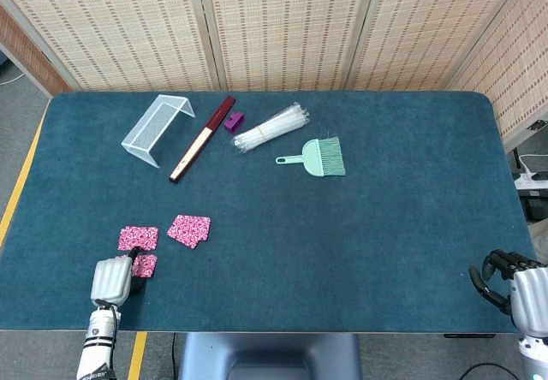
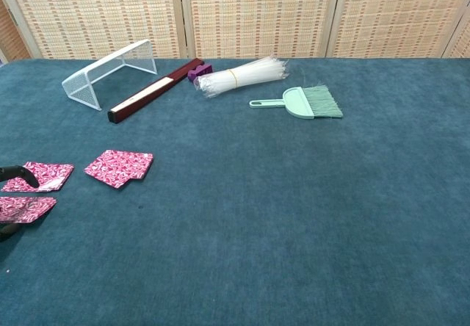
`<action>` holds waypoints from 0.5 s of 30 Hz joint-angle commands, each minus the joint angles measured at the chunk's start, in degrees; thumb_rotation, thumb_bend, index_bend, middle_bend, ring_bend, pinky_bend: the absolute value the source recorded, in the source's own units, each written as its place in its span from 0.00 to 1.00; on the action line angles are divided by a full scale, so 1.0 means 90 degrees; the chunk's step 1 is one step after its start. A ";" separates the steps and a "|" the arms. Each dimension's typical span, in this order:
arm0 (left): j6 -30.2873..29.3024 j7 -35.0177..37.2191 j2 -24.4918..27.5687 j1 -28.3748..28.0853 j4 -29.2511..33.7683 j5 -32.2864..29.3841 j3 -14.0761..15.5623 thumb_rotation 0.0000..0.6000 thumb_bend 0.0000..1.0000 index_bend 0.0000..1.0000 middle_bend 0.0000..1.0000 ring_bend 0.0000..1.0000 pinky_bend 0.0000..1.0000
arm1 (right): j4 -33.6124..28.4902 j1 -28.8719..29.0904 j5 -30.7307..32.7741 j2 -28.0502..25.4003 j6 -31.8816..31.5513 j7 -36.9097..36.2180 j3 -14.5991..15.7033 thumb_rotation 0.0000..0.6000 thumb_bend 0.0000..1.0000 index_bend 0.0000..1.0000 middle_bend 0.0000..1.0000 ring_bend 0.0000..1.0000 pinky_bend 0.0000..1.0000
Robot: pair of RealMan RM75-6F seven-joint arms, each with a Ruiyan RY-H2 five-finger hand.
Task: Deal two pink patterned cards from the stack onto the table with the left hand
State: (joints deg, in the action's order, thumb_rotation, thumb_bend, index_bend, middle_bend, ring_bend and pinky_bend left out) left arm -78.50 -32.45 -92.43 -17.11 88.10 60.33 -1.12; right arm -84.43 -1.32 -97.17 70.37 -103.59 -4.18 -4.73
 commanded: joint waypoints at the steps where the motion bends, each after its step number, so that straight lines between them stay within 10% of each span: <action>1: 0.0056 0.0011 0.0043 0.0025 0.0090 -0.0021 -0.0032 1.00 0.30 0.22 1.00 1.00 1.00 | 0.0004 -0.0004 -0.0004 -0.0001 -0.0010 -0.0009 0.0002 1.00 0.23 0.75 0.70 0.73 0.91; 15: -0.0143 0.0707 0.1137 0.0225 0.1392 0.0939 0.0055 1.00 0.24 0.19 1.00 1.00 1.00 | 0.0010 -0.0004 -0.0007 -0.0002 -0.0021 -0.0038 -0.0002 1.00 0.23 0.75 0.70 0.73 0.91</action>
State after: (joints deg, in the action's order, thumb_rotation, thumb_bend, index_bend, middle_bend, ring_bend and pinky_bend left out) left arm -78.27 -28.55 -85.29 -15.77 98.09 65.32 -1.05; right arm -84.33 -1.36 -97.23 70.35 -103.78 -4.53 -4.75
